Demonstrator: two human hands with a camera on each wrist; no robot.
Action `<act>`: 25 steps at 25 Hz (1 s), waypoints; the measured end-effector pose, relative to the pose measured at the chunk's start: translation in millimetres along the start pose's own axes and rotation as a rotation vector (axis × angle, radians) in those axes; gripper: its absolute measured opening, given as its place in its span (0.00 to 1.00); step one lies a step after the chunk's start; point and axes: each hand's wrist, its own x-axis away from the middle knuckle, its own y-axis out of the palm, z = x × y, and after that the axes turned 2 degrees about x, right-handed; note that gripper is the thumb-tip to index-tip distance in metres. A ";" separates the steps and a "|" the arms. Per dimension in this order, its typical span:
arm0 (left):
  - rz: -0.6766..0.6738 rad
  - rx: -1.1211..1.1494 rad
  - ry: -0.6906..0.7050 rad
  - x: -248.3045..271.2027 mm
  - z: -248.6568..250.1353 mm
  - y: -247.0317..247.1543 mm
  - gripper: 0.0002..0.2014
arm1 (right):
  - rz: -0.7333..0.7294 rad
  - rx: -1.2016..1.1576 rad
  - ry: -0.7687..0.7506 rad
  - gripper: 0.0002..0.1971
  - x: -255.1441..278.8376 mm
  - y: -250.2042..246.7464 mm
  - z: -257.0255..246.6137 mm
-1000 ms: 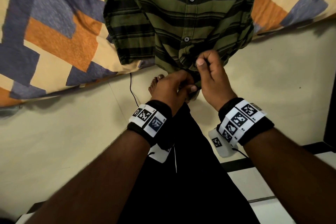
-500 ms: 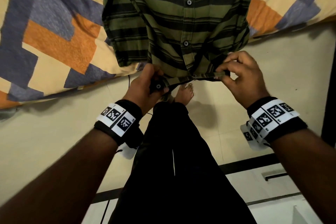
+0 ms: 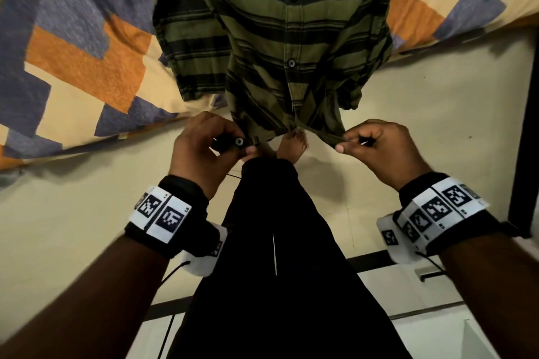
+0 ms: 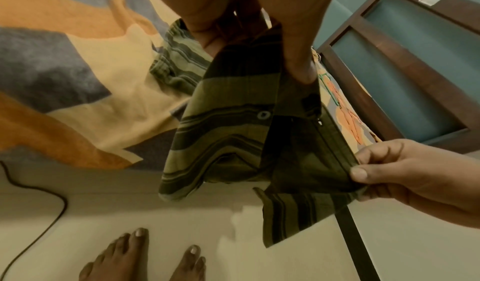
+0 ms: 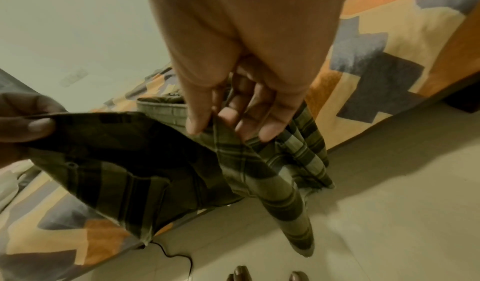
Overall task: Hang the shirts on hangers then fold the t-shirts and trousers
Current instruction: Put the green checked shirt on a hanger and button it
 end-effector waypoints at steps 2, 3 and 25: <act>-0.017 -0.014 -0.019 11.9 4.4 8.7 0.10 | 0.098 0.083 0.026 0.05 10.1 2.9 7.3; -0.025 0.026 -0.042 17.8 5.7 13.8 0.09 | 0.129 0.102 0.031 0.05 15.2 4.0 8.7; -0.029 0.124 0.010 18.8 31.6 49.0 0.08 | -0.049 -0.550 0.087 0.04 34.8 36.7 -62.6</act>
